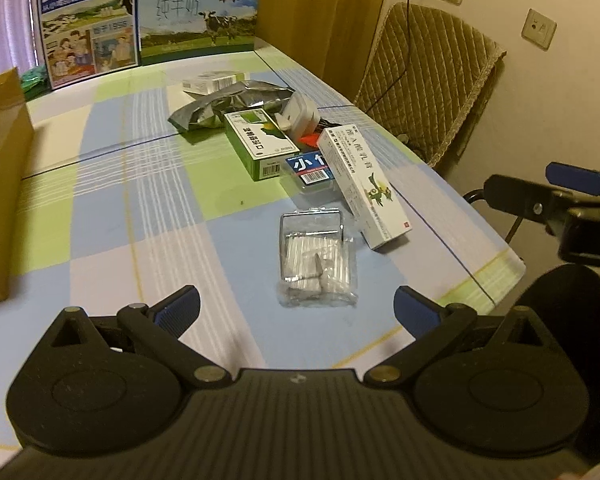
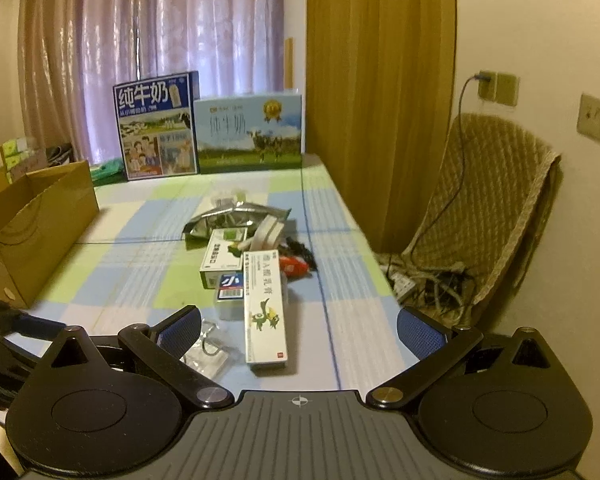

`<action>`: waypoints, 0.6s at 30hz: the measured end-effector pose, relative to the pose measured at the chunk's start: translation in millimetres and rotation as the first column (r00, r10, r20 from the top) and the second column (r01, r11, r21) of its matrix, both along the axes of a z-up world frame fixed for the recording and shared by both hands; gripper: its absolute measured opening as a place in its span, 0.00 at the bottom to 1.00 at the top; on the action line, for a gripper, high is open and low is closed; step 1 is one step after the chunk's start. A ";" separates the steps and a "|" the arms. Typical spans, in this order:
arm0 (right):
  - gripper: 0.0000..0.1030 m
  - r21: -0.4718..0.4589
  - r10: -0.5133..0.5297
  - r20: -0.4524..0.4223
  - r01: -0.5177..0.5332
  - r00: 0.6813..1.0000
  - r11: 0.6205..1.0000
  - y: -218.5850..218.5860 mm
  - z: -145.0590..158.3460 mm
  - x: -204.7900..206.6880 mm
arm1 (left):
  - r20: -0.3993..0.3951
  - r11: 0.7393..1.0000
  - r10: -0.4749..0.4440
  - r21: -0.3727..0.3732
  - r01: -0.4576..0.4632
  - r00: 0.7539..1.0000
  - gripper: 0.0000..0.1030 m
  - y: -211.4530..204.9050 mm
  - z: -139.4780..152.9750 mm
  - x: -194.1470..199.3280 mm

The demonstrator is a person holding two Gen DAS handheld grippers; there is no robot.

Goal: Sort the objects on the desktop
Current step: 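Grasp the clear plastic box with the left tool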

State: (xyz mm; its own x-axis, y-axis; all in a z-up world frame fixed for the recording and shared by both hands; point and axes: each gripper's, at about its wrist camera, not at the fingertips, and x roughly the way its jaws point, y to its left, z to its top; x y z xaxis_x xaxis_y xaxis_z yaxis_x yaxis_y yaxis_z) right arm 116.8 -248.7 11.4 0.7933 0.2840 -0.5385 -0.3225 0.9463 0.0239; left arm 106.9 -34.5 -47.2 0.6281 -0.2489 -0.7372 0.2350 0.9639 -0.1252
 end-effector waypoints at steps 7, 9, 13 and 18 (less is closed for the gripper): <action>0.98 0.029 0.001 -0.102 0.002 0.995 1.000 -3.2 -15.3 30.1 | -0.002 0.999 -0.040 0.026 0.040 0.999 0.81 -10.6 -26.1 21.3; 0.98 0.036 -0.013 -0.129 0.018 0.992 0.999 -4.0 -19.0 38.1 | -0.003 0.999 -0.044 0.032 0.044 0.999 0.78 -13.0 -32.1 26.4; 0.98 0.039 -0.011 -0.161 0.018 0.987 0.999 -2.5 -26.2 45.7 | 0.014 0.998 -0.047 0.035 0.046 0.999 0.69 -15.7 -41.2 33.3; 0.98 0.032 -0.001 -0.183 0.007 0.983 0.999 3.5 -33.0 51.2 | 0.037 0.999 -0.045 0.026 0.044 0.998 0.59 -17.1 -47.7 37.4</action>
